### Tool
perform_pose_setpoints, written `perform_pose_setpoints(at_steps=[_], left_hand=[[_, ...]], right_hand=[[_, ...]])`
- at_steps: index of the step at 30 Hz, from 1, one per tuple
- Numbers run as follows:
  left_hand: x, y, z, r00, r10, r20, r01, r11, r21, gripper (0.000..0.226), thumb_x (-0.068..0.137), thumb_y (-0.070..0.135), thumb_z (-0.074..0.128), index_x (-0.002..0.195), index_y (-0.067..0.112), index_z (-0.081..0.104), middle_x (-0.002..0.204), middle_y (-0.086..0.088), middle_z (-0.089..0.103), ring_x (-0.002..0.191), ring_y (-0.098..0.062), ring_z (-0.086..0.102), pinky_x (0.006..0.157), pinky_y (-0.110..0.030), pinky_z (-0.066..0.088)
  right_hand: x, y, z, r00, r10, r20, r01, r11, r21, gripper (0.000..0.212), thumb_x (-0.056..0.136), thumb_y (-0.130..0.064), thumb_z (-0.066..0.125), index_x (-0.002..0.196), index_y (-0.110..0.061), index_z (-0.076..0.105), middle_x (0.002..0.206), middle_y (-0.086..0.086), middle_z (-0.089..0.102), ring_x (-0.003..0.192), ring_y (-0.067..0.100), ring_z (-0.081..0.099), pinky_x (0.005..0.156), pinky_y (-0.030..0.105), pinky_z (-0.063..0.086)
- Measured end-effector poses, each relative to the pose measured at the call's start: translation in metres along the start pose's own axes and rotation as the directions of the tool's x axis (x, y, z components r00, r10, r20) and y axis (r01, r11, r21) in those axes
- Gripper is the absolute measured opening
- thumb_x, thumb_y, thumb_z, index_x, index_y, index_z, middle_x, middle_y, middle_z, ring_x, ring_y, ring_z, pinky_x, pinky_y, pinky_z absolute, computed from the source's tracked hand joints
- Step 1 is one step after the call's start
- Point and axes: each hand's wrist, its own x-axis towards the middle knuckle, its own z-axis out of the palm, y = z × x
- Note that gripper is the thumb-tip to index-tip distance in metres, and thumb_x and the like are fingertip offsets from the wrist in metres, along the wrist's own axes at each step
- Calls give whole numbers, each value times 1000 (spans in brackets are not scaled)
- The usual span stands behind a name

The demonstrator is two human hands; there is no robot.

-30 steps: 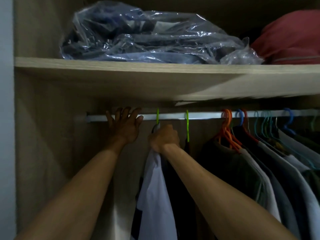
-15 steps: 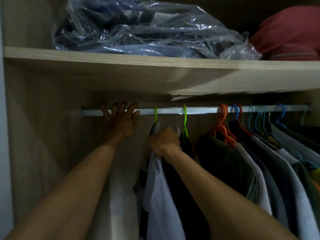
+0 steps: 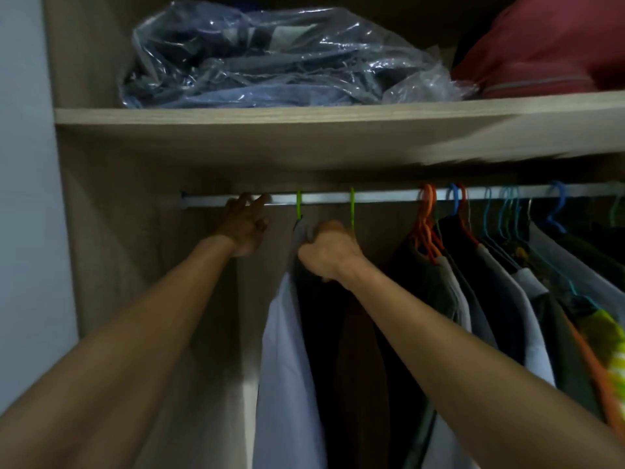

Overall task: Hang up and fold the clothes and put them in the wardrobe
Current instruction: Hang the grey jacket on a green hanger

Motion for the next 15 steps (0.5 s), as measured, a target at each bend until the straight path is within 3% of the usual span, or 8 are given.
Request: perform_pose_setpoints(at_steps=[3, 6, 9, 12, 15], left_hand=[[-31, 10, -4, 1000, -23, -5, 23, 1000, -5, 59, 105, 33, 40, 159, 26, 16, 165, -11, 15, 151, -32, 14, 122, -43, 16], [-77, 24, -6, 995, -92, -30, 88, 990, -114, 58, 100, 36, 47, 153, 18, 33, 157, -15, 36, 142, -37, 34, 116, -44, 32], [-133, 48, -7, 985, -169, -45, 164, 982, -93, 71, 85, 49, 39, 140, 5, 49, 139, -22, 52, 125, -42, 51, 105, -44, 41], [-190, 61, -14, 971, -234, -55, 230, 971, -64, 69, 89, 49, 44, 145, 9, 46, 144, -22, 47, 131, -40, 46, 110, -42, 37], [-251, 66, -31, 951, -291, -108, 289, 957, -32, 56, 96, 29, 57, 148, 15, 43, 150, -15, 42, 137, -34, 40, 112, -43, 36]], right_hand=[[-14, 12, -17, 998, -56, -10, 57, 997, 50, 19, 90, -24, 64, 74, -17, 57, 95, 7, 65, 96, 28, 68, 75, 33, 59], [-31, 30, -29, 991, -133, -18, 134, 982, 134, 13, 90, -21, 64, 89, -8, 64, 107, 11, 67, 108, 30, 64, 73, 23, 45], [-51, 46, -36, 977, -214, 9, 208, 959, 195, 19, 89, -18, 65, 99, -3, 69, 110, 13, 70, 108, 30, 63, 75, 22, 44], [-67, 53, -31, 965, -260, 45, 241, 939, 245, 17, 88, -21, 66, 101, -10, 69, 108, 10, 71, 108, 27, 65, 77, 18, 42], [-90, 45, -24, 938, -337, 85, 302, 912, 278, 19, 89, -16, 63, 106, -16, 70, 113, 10, 72, 114, 28, 63, 91, 23, 44]])
